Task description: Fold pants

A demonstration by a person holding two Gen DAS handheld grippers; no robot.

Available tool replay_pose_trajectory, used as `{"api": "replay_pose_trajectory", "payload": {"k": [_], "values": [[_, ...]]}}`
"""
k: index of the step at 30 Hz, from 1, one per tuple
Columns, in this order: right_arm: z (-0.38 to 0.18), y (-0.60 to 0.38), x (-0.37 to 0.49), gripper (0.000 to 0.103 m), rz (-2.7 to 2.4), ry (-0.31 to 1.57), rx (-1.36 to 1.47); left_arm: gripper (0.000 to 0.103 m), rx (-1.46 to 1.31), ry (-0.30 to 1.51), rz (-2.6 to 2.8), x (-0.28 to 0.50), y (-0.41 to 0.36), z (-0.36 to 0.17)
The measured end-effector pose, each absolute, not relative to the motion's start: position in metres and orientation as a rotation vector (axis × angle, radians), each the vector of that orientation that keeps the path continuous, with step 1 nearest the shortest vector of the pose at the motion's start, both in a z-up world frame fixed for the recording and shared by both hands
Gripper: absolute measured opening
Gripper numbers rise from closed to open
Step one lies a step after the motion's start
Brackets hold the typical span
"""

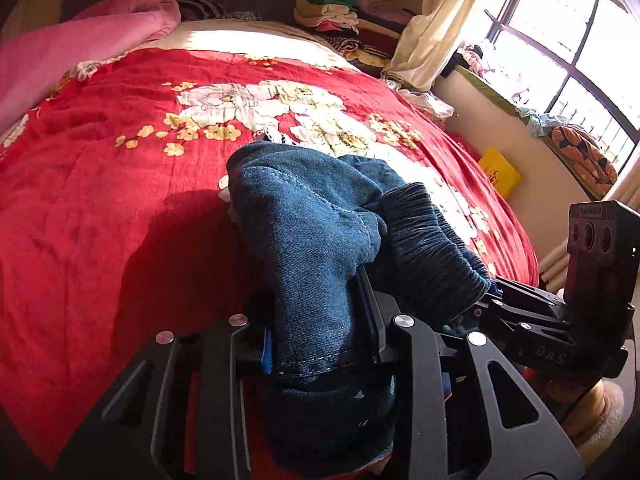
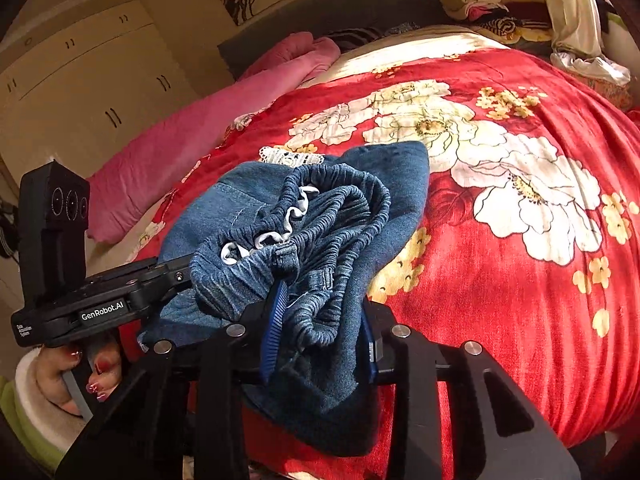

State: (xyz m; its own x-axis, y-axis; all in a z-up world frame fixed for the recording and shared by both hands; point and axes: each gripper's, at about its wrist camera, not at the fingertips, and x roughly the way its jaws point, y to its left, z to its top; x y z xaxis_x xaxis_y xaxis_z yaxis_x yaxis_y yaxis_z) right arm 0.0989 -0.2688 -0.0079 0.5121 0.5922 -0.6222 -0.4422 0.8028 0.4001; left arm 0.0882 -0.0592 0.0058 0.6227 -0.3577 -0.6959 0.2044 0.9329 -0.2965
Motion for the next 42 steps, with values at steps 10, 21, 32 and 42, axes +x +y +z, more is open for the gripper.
{"api": "replay_pose_trajectory", "payload": {"k": [10,21,32,42], "values": [[0.030,-0.262,0.109,0.031,0.631,0.739,0.136,0.024,-0.187,0.771,-0.327,0.102,-0.055,0.038],[0.049,-0.249,0.152,0.031,0.632,0.701,0.105,0.024,-0.161,0.742,-0.301,0.140,-0.048,0.052],[0.043,-0.232,0.201,0.031,0.622,0.719,0.086,0.024,-0.152,0.751,-0.266,0.180,-0.039,0.045],[0.001,-0.220,0.240,0.031,0.606,0.825,0.105,0.024,-0.160,0.811,-0.231,0.208,-0.032,0.001]]}}
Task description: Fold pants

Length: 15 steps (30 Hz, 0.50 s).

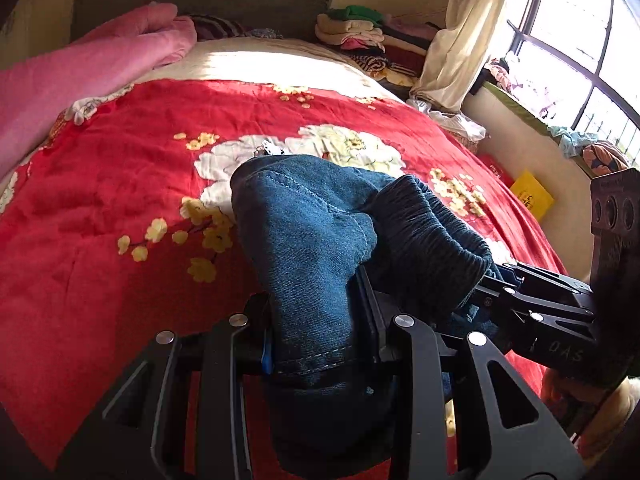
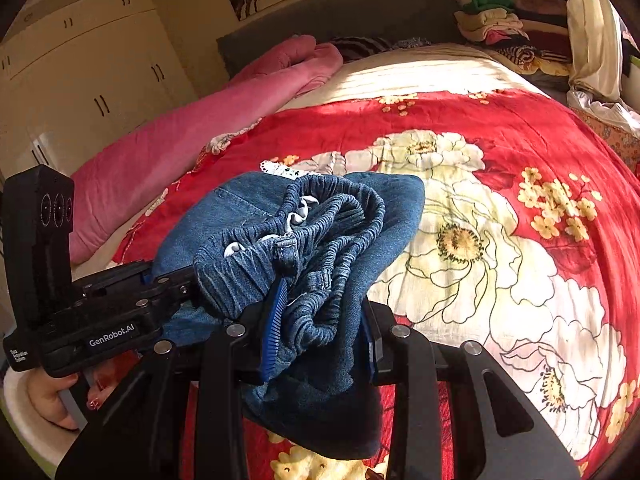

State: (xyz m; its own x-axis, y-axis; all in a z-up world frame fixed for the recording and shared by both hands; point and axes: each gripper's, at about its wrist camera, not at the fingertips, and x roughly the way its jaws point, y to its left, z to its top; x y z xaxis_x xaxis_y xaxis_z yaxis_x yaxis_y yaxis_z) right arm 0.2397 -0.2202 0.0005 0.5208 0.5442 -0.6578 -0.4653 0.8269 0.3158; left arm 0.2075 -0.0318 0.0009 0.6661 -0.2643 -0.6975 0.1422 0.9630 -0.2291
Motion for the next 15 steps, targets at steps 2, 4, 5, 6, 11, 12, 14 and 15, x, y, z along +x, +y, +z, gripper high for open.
{"api": "replay_pose_trajectory", "payload": {"k": [2,4,5,6,11,12,14,15], "values": [[-0.014,-0.219,0.243,0.031,0.600,0.873,0.119,0.025,-0.172,0.836,-0.226,0.209,-0.029,-0.011],[-0.023,-0.221,0.244,0.033,0.596,0.890,0.137,0.028,-0.191,0.840,-0.231,0.207,-0.025,-0.017],[-0.025,-0.223,0.243,0.034,0.598,0.895,0.146,0.029,-0.197,0.842,-0.233,0.206,-0.024,-0.018],[-0.027,-0.225,0.243,0.035,0.596,0.899,0.157,0.030,-0.204,0.844,-0.235,0.206,-0.022,-0.019],[-0.033,-0.234,0.240,0.048,0.569,0.912,0.181,0.033,-0.207,0.846,-0.238,0.207,-0.020,-0.020],[-0.034,-0.236,0.239,0.050,0.564,0.917,0.188,0.033,-0.208,0.845,-0.240,0.207,-0.020,-0.020],[-0.035,-0.240,0.237,0.056,0.548,0.934,0.203,0.034,-0.212,0.845,-0.242,0.206,-0.019,-0.020],[-0.033,-0.243,0.235,0.057,0.548,0.933,0.212,0.034,-0.214,0.845,-0.243,0.207,-0.019,-0.020]]}}
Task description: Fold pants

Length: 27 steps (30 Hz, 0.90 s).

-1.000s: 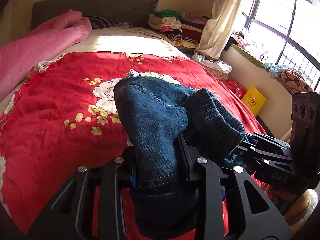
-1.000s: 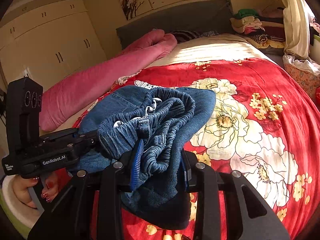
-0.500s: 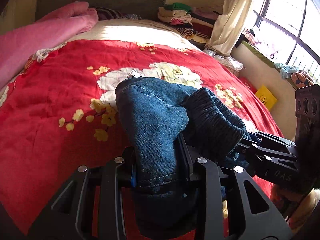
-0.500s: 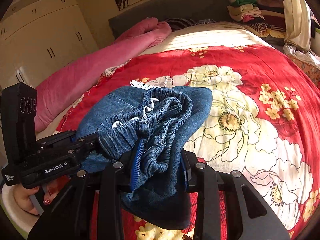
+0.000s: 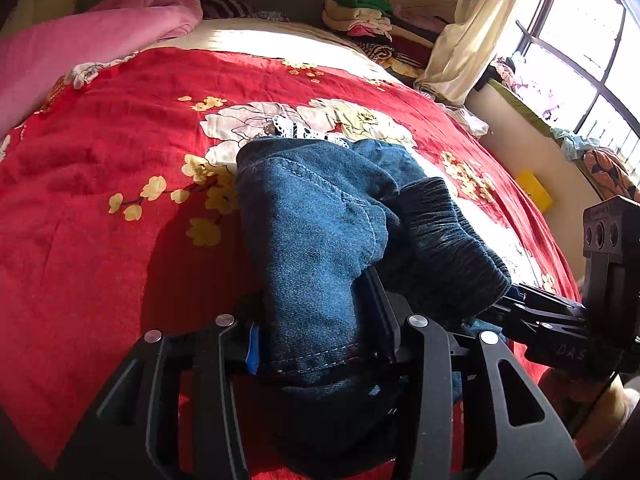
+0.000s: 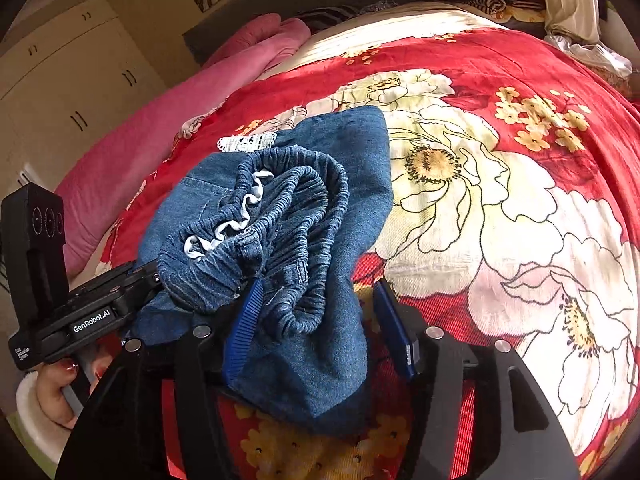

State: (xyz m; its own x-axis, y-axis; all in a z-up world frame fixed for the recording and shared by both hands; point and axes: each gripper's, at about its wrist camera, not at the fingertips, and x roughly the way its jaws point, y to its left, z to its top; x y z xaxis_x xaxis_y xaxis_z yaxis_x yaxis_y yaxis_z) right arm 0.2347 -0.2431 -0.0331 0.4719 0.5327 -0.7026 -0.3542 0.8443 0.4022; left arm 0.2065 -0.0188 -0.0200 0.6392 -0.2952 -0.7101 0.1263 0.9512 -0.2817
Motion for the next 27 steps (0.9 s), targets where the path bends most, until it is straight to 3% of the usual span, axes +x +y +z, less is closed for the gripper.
{"api": "replay_pose_trajectory", "payload": {"k": [14,24,27], "values": [[0.009,-0.232,0.198,0.060,0.567,0.781,0.104,0.036,-0.223,0.835,-0.229,0.200,-0.016,-0.019],[-0.034,-0.206,0.213,0.061,0.527,0.924,0.002,0.055,-0.206,0.833,-0.193,0.194,-0.006,-0.019],[-0.034,-0.206,0.213,0.061,0.529,0.928,0.002,0.057,-0.220,0.834,-0.190,0.193,-0.003,-0.020]]}}
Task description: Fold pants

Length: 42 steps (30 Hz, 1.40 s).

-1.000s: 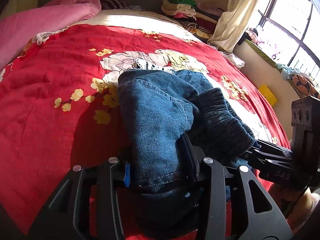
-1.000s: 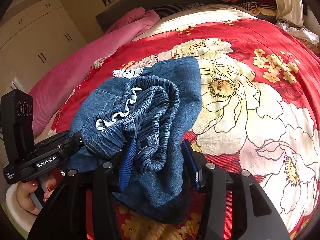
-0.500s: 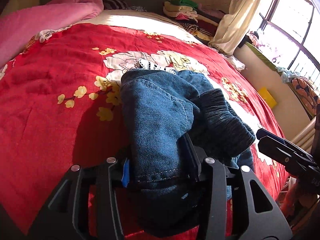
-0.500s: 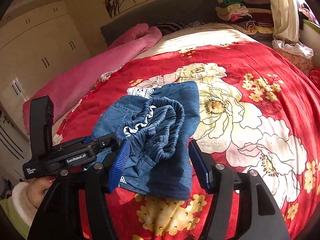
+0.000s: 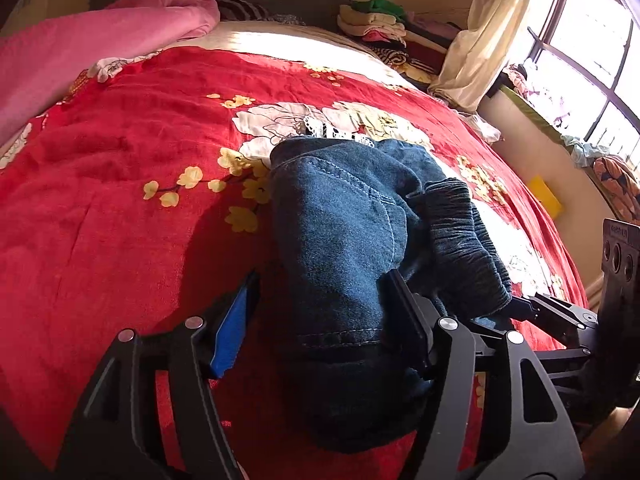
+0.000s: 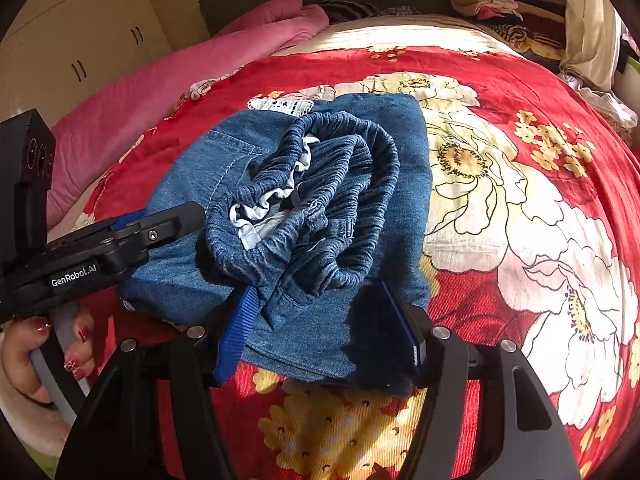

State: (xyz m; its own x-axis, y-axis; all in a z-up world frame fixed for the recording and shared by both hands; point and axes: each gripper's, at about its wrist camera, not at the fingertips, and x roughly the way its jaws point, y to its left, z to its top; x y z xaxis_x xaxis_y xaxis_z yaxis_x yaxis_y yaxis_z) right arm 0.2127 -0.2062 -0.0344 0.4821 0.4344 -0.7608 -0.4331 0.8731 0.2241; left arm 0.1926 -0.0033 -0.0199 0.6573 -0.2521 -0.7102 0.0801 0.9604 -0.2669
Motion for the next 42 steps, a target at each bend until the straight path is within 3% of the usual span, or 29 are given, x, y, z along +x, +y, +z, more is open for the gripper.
{"api": "replay_pose_trajectory", "payload": {"k": [14,32,42], "values": [[-0.018,-0.215,0.198,0.061,0.531,0.908,0.048,0.065,-0.231,0.806,-0.181,0.176,0.001,-0.001],[0.024,-0.236,0.161,0.078,0.522,0.795,0.073,0.089,-0.222,0.736,-0.154,0.138,0.003,0.039],[0.041,-0.253,0.147,0.092,0.487,0.745,0.095,0.093,-0.198,0.721,-0.148,0.121,-0.001,0.051]]}}
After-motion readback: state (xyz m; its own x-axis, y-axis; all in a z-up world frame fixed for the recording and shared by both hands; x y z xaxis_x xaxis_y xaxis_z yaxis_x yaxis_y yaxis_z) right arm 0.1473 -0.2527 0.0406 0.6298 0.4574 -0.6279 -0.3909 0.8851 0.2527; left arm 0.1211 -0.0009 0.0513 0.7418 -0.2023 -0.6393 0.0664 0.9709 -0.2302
